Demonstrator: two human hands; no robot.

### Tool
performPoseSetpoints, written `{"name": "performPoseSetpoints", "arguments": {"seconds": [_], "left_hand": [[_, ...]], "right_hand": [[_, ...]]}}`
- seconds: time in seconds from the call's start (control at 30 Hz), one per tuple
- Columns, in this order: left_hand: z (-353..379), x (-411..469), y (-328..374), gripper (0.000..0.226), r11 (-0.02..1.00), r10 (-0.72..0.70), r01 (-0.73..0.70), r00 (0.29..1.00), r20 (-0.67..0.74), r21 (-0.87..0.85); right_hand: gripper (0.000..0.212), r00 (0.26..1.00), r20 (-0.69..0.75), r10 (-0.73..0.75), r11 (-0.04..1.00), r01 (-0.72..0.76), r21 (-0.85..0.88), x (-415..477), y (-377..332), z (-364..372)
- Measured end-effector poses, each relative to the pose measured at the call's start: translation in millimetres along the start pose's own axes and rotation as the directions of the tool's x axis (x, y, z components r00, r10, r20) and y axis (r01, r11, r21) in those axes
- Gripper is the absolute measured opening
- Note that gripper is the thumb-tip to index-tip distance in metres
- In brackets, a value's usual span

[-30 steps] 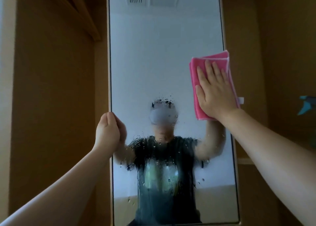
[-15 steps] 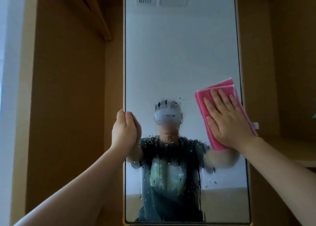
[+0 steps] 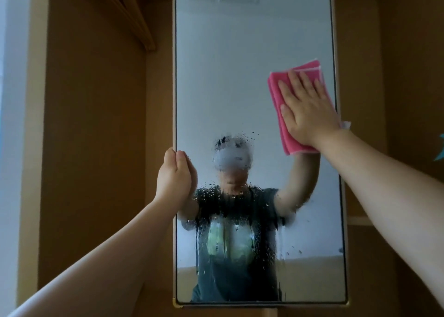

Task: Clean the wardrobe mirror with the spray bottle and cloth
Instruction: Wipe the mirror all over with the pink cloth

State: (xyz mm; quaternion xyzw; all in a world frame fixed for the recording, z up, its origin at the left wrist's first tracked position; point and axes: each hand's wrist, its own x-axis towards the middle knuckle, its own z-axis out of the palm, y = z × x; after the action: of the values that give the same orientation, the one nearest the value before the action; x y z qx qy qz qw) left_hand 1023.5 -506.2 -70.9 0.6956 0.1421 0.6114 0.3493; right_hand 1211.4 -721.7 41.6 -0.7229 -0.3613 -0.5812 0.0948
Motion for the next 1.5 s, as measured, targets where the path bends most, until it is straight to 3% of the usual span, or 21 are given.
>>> {"name": "performPoseSetpoints", "arguments": {"seconds": [0.5, 0.9, 1.07, 1.5], "left_hand": [[-10, 0, 5, 0.026, 1.000, -0.010, 0.011, 0.996, 0.084, -0.013], [-11, 5, 0, 0.026, 0.998, -0.042, 0.047, 0.993, 0.113, -0.040], [-12, 4, 2, 0.024, 0.998, -0.048, 0.052, 0.990, 0.132, -0.030], [-14, 4, 0, 0.022, 0.995, -0.061, 0.075, 0.979, 0.196, -0.064]], "right_hand": [[0.060, 1.000, -0.010, 0.004, 1.000, -0.004, 0.024, 13, -6, -5], [0.060, 0.985, -0.012, -0.173, 0.985, 0.173, 0.000, -58, -52, 18], [0.057, 0.951, -0.014, -0.310, 0.950, 0.311, 0.040, -107, -79, 42], [0.057, 0.943, -0.020, -0.332, 0.943, 0.333, 0.023, -83, -73, 34]]}}
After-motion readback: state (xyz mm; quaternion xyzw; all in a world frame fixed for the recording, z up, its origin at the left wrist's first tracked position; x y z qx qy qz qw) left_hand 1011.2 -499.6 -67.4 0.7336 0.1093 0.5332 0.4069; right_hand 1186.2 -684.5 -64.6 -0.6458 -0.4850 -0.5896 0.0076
